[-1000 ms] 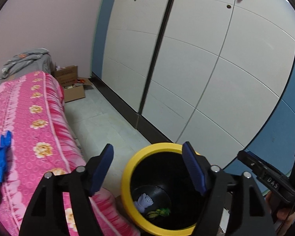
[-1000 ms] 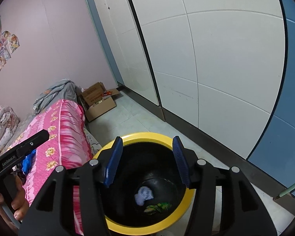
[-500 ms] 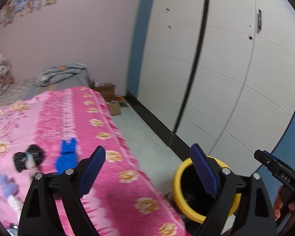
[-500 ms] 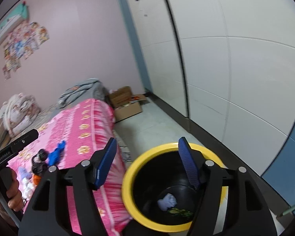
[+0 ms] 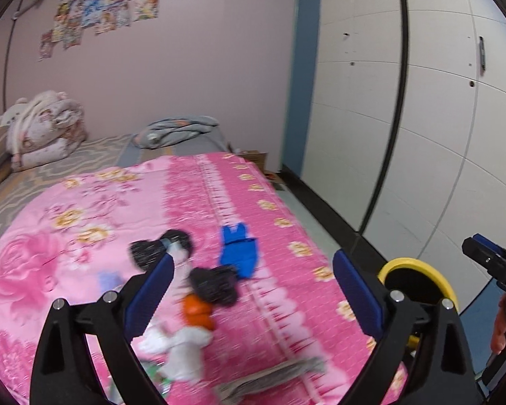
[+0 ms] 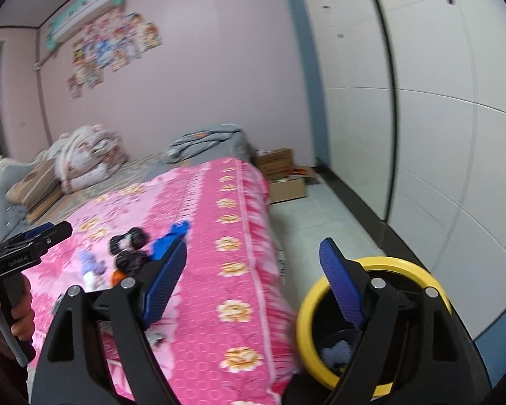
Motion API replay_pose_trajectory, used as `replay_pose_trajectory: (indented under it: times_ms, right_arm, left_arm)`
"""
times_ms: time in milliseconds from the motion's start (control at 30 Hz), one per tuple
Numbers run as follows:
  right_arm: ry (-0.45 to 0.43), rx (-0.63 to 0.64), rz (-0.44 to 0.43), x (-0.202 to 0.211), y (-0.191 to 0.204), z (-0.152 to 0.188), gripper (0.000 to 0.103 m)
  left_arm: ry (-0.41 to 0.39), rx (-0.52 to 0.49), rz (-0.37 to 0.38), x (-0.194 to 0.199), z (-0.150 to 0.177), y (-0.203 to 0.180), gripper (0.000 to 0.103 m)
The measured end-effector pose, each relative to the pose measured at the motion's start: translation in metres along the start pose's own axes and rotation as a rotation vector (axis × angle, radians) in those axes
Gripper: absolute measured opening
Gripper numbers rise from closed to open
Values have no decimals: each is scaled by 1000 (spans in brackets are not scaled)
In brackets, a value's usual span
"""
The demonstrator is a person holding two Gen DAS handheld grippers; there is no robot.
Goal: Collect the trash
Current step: 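Move both tools back over the bed toward the remaining trash, then grasp the silver wrapper strip with the right tool while the left tool grasps the grey-green snack packet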
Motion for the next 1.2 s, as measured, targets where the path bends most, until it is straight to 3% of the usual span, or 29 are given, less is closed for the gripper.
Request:
replay_pose_trajectory:
  times_ms: [433, 833, 1200]
  right_arm:
    - [132, 207, -307, -8, 121, 62, 81]
    - [219, 441, -435, -27, 168, 120, 84]
    - [236, 556, -497, -39, 198, 142, 83]
  left_arm:
    - [33, 113, -127, 55, 65, 86, 92]
    - [116, 232, -137, 37, 129, 119, 92]
    - [146, 297, -112, 17, 147, 131, 92]
Point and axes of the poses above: each gripper's, at about its wrist camera, not at the fingertips, and x roughly against the way its jaws point, y to its left, z to its underside, the point moved 10 cm from there along -x, roughly the way its jaws point, and after that the axes turned 11 degrees about z, right-handed, at the moved point
